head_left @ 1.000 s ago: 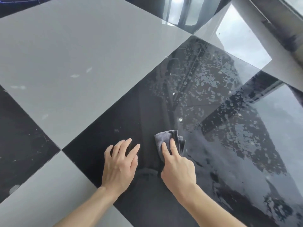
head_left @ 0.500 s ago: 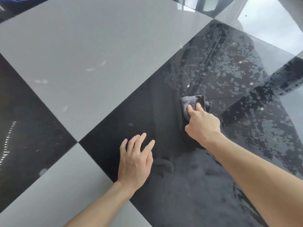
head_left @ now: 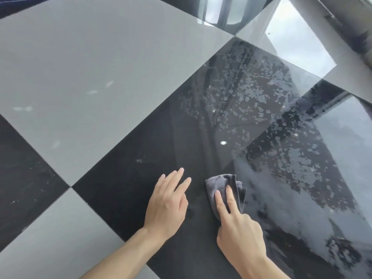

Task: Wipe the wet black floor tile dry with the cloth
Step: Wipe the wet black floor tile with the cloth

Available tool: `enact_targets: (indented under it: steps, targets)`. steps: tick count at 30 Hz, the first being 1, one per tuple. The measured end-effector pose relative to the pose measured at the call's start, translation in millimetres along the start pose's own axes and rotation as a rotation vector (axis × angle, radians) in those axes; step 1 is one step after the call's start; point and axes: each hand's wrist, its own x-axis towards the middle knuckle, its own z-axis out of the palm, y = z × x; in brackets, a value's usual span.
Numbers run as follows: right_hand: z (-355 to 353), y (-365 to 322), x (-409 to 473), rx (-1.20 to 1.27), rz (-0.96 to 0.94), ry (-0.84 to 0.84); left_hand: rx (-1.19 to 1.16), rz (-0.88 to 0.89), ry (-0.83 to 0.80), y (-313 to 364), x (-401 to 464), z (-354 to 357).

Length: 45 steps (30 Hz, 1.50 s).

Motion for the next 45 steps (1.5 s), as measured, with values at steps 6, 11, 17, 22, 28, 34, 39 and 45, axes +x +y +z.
enact_targets:
  steps: [6, 11, 17, 22, 28, 34, 39, 45]
  targets:
    - [1, -1, -5, 0.04, -0.028, 0.084, 0.137, -0.011, -0.121, 8, -1, 1]
    - [-2, 8, 48, -0.009, 0.092, -0.03, 0.153, -0.025, -0.17, 9, 1, -3]
    - [-25, 25, 114, 0.008, 0.11, 0.017, 0.171, -0.019, -0.189, 10, 3, -4]
    - [-38, 42, 135, -0.058, 0.015, -0.011, 0.204, -0.017, -0.184, 12, 6, -5]
    - [-31, 73, 76, -0.163, -0.15, -0.099, 0.25, 0.003, -0.242, 14, 6, -12]
    - [-11, 106, -7, -0.173, -0.132, -0.216, 0.307, 0.017, -0.318, 16, 6, -20]
    - [-5, 102, -37, -0.137, -0.147, 0.04, 0.318, 0.014, -0.376, 18, 8, -26]
    - [-4, 106, 5, -0.022, 0.031, -0.085, 0.338, 0.025, -0.43, 18, 8, -30]
